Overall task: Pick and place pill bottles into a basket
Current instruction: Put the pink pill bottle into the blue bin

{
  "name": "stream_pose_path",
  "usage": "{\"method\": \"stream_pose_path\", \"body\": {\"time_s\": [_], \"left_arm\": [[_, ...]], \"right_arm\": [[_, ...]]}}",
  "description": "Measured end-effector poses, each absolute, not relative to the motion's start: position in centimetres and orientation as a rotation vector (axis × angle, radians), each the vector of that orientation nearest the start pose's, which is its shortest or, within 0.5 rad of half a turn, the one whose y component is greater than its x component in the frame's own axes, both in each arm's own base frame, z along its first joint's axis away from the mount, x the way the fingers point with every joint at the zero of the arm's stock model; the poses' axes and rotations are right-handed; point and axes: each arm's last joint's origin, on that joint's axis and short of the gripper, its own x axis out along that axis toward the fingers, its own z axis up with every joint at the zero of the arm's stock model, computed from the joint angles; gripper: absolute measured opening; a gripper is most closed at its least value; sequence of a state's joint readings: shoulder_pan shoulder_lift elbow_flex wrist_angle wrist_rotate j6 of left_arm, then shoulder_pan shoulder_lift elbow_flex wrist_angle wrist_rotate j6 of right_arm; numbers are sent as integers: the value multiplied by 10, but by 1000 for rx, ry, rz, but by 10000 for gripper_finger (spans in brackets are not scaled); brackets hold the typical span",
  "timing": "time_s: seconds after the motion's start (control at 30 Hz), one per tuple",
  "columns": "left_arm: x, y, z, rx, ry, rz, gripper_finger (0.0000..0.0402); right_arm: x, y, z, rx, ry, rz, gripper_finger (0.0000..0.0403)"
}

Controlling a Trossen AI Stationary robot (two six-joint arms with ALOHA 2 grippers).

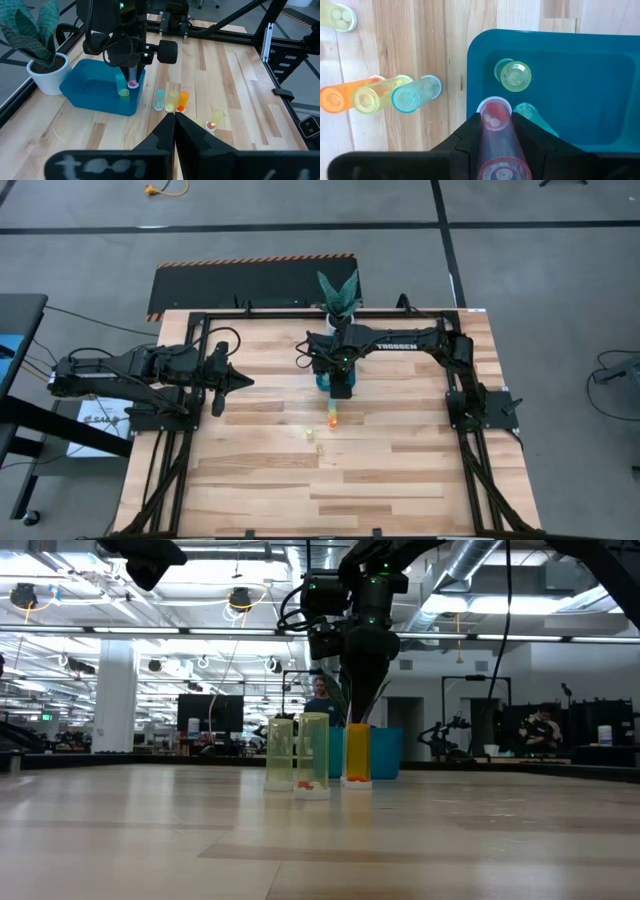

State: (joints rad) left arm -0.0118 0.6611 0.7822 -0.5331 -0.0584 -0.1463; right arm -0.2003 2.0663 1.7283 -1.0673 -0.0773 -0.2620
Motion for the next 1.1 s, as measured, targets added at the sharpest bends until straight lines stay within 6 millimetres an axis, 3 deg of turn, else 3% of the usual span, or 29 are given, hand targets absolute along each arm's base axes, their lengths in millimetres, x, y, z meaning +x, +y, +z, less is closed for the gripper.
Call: {"method": "stream_pose_path", "body": {"time_s": [0.13,0.7,1.1], "left_arm": [[136,0,316,-130,407,76,0],[136,0,316,-132,408,66,0],[136,0,316,-131,408,66,0]], "right_arm": [[404,-82,216,-20,1392,77,88],[412,-85,176,-5,1493,105,88],[413,-85,176,-14,1491,113,88]]}}
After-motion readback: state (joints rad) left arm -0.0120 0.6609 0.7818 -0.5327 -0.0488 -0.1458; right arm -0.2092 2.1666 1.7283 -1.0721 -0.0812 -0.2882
